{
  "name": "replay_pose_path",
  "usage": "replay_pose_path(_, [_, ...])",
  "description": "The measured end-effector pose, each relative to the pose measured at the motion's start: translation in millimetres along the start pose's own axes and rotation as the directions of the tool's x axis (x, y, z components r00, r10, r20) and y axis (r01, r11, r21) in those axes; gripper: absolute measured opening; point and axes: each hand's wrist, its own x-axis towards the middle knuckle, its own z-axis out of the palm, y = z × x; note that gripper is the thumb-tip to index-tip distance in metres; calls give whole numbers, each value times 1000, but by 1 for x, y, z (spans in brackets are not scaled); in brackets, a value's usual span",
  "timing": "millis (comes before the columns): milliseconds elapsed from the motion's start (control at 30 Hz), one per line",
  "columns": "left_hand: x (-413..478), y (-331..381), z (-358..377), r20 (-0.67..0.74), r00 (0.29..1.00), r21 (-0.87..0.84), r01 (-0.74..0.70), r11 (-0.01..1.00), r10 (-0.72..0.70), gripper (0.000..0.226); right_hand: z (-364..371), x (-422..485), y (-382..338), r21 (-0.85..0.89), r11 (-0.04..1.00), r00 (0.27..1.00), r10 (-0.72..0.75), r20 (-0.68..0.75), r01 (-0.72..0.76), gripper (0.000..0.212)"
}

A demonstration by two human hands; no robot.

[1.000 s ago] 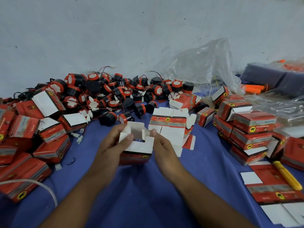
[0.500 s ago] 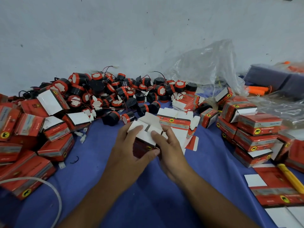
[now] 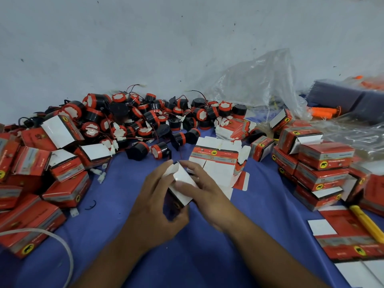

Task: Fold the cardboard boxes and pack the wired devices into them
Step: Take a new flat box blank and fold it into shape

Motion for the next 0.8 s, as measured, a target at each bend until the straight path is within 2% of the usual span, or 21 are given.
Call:
replay_pose_path(100, [-6,-1,5,-41,996,-95,70,993,-75,74,7,-2,4,-172,980,994,-102,-33,95,47])
replay_pose_path(200, [-9,-1,7,-73,989,-156,114,981,-126,88,6,-2,9,-214,971,992,-116,-44,104,48])
replay_pose_path(300, [-11,-3,8,-70,993,-114,86,990,-94,87,8,-2,10,-192,974,989,-135,-57,122,46])
replay_pose_path(400, [-10,-6,8,-84,996,-62,18,998,-23,85,7,-1,11,-259,954,980,-180,-87,153,45])
replay_pose_path(567, [-9,-12,11,-113,992,27,-43,999,46,82,3,-2,10,-432,890,988,-151,19,144,45])
replay_pose_path(700, [-10,-23,7,-62,996,-28,-72,997,71,84,3,0,10,-519,836,982,-187,34,178,49])
replay_pose_path(800, [-18,-54,-6,21,998,-167,59,984,-56,90,9,-3,11,-553,800,968,-242,60,234,51])
